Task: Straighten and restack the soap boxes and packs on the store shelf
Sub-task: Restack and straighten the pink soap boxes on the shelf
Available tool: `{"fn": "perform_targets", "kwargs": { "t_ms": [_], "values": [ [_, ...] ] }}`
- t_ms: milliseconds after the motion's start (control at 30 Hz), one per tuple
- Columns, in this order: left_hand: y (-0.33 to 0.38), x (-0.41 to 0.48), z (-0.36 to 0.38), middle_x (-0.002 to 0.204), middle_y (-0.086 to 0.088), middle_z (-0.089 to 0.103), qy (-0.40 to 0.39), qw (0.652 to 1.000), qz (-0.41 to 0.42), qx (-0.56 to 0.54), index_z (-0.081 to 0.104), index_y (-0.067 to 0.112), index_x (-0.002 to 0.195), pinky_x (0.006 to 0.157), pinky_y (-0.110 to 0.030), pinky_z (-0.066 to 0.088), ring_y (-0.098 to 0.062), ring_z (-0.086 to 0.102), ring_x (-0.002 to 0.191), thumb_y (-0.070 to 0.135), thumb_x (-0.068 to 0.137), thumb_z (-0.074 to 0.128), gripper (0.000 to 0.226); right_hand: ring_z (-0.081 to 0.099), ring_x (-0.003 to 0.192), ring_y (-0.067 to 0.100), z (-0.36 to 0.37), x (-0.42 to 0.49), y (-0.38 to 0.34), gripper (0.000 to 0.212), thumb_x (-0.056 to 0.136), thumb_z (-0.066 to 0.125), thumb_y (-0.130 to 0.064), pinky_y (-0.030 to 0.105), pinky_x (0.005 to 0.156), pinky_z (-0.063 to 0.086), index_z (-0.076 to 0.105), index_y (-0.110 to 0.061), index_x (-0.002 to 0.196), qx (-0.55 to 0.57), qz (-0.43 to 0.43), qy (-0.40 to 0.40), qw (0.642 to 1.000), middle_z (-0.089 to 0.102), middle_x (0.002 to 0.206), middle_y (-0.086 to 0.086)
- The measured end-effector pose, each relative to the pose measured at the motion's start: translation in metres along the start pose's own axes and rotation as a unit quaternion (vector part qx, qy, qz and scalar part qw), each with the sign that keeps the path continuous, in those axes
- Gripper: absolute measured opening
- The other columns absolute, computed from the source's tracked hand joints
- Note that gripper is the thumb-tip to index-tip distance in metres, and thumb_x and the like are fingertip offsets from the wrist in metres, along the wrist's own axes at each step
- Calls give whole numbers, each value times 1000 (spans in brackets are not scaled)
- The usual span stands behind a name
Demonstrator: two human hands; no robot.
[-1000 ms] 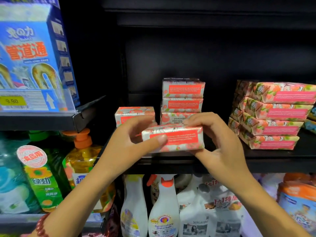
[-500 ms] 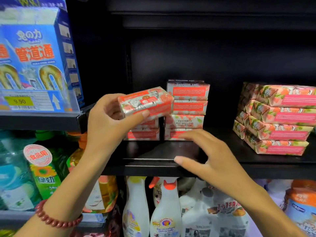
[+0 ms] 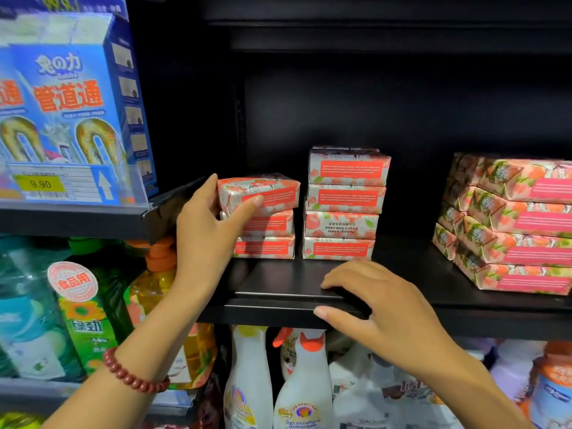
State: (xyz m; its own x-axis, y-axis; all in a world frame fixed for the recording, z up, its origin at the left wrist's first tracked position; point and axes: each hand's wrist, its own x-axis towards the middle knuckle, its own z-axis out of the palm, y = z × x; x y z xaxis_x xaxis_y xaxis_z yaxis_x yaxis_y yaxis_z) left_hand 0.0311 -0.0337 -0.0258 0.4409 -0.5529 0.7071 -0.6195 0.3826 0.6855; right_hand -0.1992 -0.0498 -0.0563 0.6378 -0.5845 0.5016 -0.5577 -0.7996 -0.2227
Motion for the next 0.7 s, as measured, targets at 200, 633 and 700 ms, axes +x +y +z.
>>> {"fn": "perform_targets", "kwargs": {
  "t_ms": [200,633,700],
  "values": [
    [-2,-3,0,107,14,64,-14,1000,13,-2,57,22,121,70,-5,49,10,61,96,39,88,55,37,48,99,-4,-1,1,-1,44,80,40,-64,16,77,45,60,-34,106,-12,-2,-4,1000,56,103,-23],
    [6,-35,-8,126,13,56,-5,994,93,64,49,22,133,97,-11,40,1,49,120,22,91,60,43,57,102,3,-19,10,-4,32,81,63,-39,20,90,45,67,-19,106,88,-26,169,981,64,107,-10],
    [7,-52,-5,133,4,52,4,985,122,120,52,15,132,103,-11,30,-7,44,125,26,89,61,45,54,108,6,-33,24,-3,35,82,64,-32,14,95,40,64,-14,112,48,-32,252,966,61,112,-6]
  ]
}}
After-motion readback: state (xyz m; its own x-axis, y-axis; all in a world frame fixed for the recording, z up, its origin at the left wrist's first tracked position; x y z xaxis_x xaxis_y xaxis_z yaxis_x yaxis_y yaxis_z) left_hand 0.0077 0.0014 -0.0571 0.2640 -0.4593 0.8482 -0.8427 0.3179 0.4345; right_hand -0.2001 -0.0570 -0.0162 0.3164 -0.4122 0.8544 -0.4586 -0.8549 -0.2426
